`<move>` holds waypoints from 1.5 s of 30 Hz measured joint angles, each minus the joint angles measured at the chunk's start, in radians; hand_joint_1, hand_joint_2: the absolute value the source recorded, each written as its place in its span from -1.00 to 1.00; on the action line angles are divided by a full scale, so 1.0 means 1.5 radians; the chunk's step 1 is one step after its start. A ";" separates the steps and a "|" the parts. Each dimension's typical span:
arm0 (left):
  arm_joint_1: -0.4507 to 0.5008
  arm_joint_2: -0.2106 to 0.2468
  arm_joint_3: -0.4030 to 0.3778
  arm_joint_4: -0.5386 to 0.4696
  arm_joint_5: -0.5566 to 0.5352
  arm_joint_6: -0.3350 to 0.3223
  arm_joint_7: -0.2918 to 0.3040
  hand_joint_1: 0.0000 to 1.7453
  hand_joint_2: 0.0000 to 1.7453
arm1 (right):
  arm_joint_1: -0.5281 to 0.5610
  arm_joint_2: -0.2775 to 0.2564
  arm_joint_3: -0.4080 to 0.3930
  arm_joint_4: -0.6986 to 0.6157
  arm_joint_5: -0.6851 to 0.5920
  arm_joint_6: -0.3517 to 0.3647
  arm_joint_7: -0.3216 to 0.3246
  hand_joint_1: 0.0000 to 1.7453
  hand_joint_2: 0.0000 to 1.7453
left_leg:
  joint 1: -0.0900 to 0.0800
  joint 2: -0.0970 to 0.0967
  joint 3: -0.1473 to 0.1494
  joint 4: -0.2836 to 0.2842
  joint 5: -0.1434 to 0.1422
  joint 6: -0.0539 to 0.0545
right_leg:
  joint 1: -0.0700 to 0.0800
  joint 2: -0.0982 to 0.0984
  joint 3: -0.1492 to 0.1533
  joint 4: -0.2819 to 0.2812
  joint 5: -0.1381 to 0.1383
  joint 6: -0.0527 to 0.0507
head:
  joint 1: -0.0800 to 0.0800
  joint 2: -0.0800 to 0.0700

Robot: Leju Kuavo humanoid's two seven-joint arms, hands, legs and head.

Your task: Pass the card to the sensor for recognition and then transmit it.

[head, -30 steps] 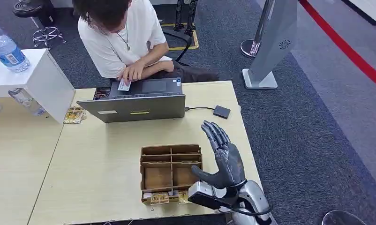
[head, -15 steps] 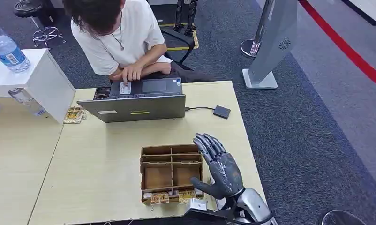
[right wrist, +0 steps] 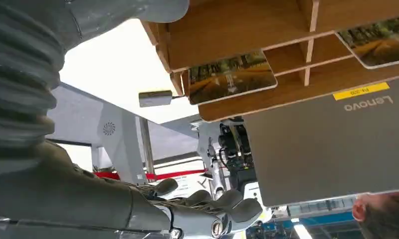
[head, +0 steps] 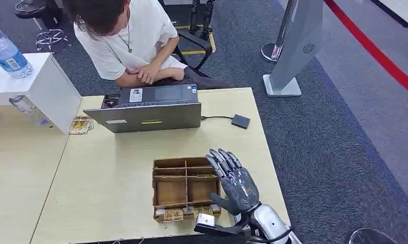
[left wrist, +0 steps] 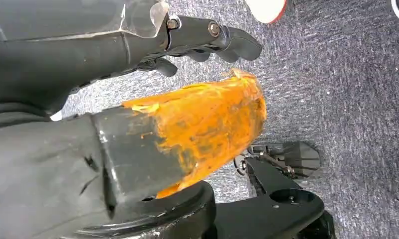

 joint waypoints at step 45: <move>0.000 0.000 0.005 0.000 -0.009 -0.006 0.000 -1.00 -1.00 | -0.032 -0.001 0.034 0.017 -0.006 0.001 0.016 -0.42 1.00 | 0.000 0.000 0.000 0.000 0.000 0.000 | 0.000 0.000 0.000 0.000 0.000 0.000 | 0.000 0.000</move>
